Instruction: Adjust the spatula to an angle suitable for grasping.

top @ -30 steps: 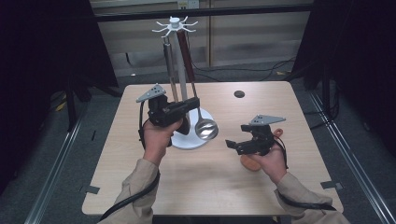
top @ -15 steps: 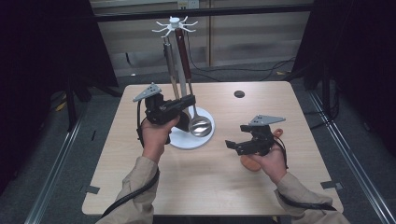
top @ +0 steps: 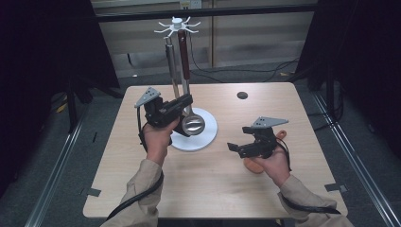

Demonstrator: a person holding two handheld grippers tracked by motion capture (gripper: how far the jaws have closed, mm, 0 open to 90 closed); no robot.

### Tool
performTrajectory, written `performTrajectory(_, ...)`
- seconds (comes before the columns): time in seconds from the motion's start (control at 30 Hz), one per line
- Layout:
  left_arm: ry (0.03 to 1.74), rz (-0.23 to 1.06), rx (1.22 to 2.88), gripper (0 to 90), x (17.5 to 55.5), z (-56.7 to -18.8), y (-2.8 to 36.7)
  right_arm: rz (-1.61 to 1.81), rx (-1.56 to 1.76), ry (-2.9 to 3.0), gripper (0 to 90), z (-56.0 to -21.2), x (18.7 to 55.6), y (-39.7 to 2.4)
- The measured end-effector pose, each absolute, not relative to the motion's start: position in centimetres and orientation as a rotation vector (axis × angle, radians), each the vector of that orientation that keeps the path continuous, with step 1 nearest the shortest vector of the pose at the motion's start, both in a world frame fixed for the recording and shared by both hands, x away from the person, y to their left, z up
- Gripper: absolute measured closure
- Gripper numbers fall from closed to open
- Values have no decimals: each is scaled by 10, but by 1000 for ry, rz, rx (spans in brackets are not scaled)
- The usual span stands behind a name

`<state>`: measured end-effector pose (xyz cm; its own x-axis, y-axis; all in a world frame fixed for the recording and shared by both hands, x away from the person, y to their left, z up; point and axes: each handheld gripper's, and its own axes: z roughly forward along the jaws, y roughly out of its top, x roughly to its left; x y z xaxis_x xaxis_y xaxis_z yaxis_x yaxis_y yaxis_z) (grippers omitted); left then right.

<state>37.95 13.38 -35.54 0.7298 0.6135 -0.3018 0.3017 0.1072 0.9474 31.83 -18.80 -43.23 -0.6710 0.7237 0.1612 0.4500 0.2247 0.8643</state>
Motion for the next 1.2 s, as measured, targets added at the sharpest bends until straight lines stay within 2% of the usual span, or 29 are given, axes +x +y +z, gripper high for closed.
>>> performTrajectory(0.4,780,385,1488,758,377,-356,132,1419,1078,2231,80,-431,318,-188)
performTrajectory(0.5,789,431,1463,703,374,-355,132,1413,1077,2231,80,-431,318,-188)
performTrajectory(0.77,736,521,1393,751,364,-339,131,1425,1078,2228,80,-430,317,-187)
performTrajectory(1.0,682,564,1333,885,357,-316,129,1420,1080,2222,81,-429,317,-187)
performTrajectory(1.2,648,598,1297,900,357,-300,123,1417,1070,2222,80,-428,317,-188)
